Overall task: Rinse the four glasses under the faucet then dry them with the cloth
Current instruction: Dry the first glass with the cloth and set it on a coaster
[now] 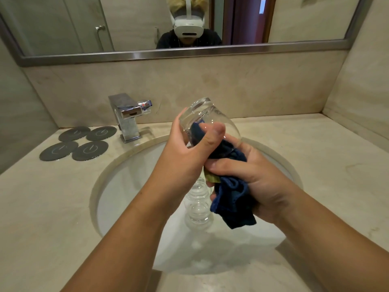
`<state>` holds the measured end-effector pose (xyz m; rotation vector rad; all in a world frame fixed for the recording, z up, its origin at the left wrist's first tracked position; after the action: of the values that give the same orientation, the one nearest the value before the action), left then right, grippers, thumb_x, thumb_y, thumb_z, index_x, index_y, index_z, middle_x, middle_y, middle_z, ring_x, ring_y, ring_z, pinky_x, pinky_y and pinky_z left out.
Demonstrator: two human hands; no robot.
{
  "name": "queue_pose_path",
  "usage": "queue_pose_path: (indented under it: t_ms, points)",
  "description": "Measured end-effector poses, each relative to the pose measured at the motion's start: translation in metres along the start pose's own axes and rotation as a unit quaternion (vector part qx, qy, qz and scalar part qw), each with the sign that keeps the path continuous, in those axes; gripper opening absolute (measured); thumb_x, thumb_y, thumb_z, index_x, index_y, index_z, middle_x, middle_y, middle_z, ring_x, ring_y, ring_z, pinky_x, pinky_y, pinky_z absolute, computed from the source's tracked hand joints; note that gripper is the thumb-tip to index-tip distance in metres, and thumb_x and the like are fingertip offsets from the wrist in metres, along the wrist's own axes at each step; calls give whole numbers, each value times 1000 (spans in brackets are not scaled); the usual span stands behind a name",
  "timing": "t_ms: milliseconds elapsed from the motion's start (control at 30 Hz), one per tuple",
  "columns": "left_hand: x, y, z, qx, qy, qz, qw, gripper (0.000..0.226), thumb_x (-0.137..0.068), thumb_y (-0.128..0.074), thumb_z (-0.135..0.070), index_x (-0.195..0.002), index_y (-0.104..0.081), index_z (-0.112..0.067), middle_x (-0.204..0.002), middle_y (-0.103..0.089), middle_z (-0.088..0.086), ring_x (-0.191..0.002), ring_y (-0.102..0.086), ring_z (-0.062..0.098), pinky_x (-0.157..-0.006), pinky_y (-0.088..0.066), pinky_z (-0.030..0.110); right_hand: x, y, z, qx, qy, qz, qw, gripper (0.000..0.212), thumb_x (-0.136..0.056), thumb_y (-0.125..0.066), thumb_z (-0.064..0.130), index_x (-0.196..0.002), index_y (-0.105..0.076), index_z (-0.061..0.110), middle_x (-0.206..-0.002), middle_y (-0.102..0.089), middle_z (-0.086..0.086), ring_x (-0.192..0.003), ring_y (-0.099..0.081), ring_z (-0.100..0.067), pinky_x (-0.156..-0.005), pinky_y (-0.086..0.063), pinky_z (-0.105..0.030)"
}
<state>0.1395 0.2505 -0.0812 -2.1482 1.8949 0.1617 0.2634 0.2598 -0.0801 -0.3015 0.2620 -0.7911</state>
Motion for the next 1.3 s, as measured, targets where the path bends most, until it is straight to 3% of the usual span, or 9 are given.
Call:
queue_pose_path:
  t_ms: [67,167,333,567,767,900,1067,1200,1300]
  points:
    - [0,0,1,-3,4,-8,1000,73,-78,-80,-55,-138,-57,-21,-119,-76,-2,-116,-74,17,-89,-61,37,1,1,1,-2,-4,-2,1000,52,-81,-75,-4,-124,-77,25,-71,-65,-7,-62,-63,-17,-53,-58,-33]
    - [1,2,-3,-11,-4,17,1000,69,-84,-83,-56,-136,-59,-18,-125,-75,0,-124,-71,21,-106,-56,46,2,2,2,-34,-13,2,999,58,-80,-74,-2,-127,-76,31,-70,-61,-5,-61,-62,-15,-52,-56,-31]
    - [2,0,-8,-10,-17,45,999,50,-98,-73,-47,-136,-55,-22,-120,-76,-8,-122,-71,17,-106,-55,41,1,2,2,-82,-16,20,996,54,-81,-67,6,-127,-76,35,-80,-63,-2,-63,-62,-12,-51,-54,-28]
    - [3,-1,-13,35,-40,19,998,39,-97,-67,-33,-130,-58,-14,-100,-71,-2,-85,-65,15,-55,-47,26,-1,1,4,-40,26,-11,999,56,-82,-73,2,-131,-73,29,-91,-75,-2,-69,-67,-18,-54,-57,-29]
    - [3,1,-11,25,-33,-5,999,38,-95,-72,-40,-128,-62,-25,-108,-74,-10,-101,-66,22,-80,-47,55,-1,2,1,-27,23,-42,998,48,-80,-74,2,-128,-68,5,-96,-75,-11,-77,-69,-25,-56,-58,-30]
    - [5,0,-14,-3,-31,-7,1000,46,-90,-76,-48,-129,-62,-28,-114,-75,-16,-103,-71,14,-75,-54,43,-1,2,0,-9,8,-49,999,41,-78,-77,2,-119,-71,5,-96,-75,-14,-82,-68,-33,-57,-58,-32]
    - [3,2,-12,-9,-36,-14,999,86,-88,-79,-43,-162,-36,-33,-131,-74,-12,-124,-71,12,-67,-59,36,2,-4,2,13,7,-49,999,29,-69,-78,4,-93,-79,21,-81,-75,-7,-72,-74,-24,-53,-59,-31]
    - [2,4,-8,0,-36,3,999,99,-81,-85,-45,-163,-31,-43,-136,-73,-5,-131,-68,17,-109,-54,48,3,1,4,10,-24,-30,999,41,-72,-78,-5,-108,-67,10,-73,-69,-8,-63,-70,-21,-52,-58,-32]
    - [4,0,-7,40,-17,47,998,102,-83,-87,-44,-166,-29,-30,-134,-73,-5,-129,-69,21,-100,-58,40,5,6,2,-47,-54,-5,997,45,-69,-77,1,-110,-60,6,-69,-64,-8,-54,-64,-18,-49,-55,-29]
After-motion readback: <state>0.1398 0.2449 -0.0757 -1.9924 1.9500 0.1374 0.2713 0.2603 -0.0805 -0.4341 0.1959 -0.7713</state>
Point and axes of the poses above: each hand's wrist, its own x-axis away from the middle knuckle, its own y-axis out of the back of the hand, z = x × y, the point moved 5 cm from there along -x, towards the middle knuckle
